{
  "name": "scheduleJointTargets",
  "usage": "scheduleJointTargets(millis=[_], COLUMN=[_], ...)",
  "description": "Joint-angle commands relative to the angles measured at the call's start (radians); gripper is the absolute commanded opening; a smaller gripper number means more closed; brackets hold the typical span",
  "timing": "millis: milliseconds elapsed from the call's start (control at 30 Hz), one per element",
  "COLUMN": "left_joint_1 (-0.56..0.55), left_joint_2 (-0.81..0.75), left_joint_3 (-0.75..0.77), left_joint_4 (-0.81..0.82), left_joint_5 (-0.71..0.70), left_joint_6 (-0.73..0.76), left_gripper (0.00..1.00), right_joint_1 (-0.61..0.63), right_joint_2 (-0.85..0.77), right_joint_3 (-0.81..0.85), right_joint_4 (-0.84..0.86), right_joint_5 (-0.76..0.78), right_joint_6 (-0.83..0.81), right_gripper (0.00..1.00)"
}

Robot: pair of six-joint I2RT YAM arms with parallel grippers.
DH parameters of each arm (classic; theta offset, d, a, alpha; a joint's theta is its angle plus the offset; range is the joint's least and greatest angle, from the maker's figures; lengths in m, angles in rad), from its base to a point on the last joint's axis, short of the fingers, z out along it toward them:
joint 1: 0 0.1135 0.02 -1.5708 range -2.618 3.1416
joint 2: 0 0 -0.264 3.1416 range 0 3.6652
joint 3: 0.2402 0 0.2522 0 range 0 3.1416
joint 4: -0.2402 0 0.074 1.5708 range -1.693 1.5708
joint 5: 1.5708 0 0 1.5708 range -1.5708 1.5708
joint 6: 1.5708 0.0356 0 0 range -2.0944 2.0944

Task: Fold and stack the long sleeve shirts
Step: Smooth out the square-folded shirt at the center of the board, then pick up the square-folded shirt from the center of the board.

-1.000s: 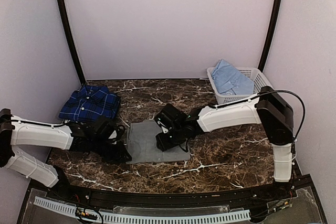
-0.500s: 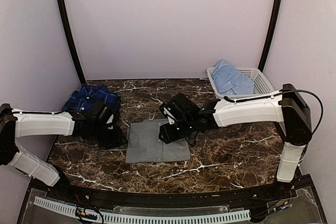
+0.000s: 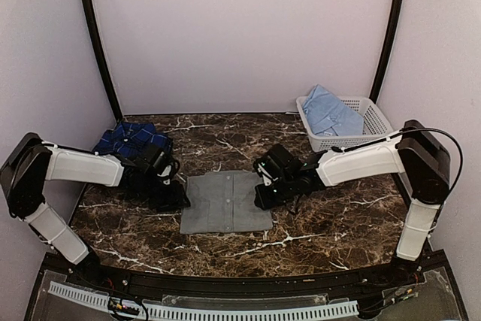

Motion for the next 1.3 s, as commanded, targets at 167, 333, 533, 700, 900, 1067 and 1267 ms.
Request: scheduleJointTargets(millis=[167, 333, 533, 700, 900, 1067, 1267], left_joint_1=[0.008, 0.005, 0.004, 0.004, 0.014, 0.026, 0.041], left_joint_2=[0.090, 0.125, 0.124, 0.055, -0.055, -0.132, -0.182], left_joint_3=[0.029, 0.025, 0.021, 0.059, 0.139, 0.225, 0.322], left_joint_4=[0.024, 0.020, 0.058, -0.005, -0.176, -0.331, -0.457], left_joint_5=[0.064, 0.079, 0.134, 0.119, 0.080, 0.066, 0.041], left_joint_6=[0.018, 0.001, -0.023, -0.005, 0.072, 0.156, 0.216], left_gripper=[0.50, 0.45, 0.18, 0.00, 0.00, 0.00, 0.00], right_joint_1=[-0.008, -0.008, -0.008, -0.008, -0.007, -0.007, -0.004], right_joint_2=[-0.010, -0.019, -0.026, -0.047, -0.113, -0.107, -0.027], right_joint_3=[-0.071, -0.076, -0.067, -0.054, -0.025, 0.010, 0.064], right_joint_4=[0.057, 0.066, 0.069, 0.055, 0.017, 0.027, 0.038], right_joint_5=[-0.003, -0.006, -0.007, -0.003, 0.020, 0.000, -0.014], right_joint_6=[0.014, 0.019, 0.019, 0.019, 0.017, 0.017, 0.018], right_gripper=[0.22, 0.22, 0.23, 0.25, 0.26, 0.26, 0.19])
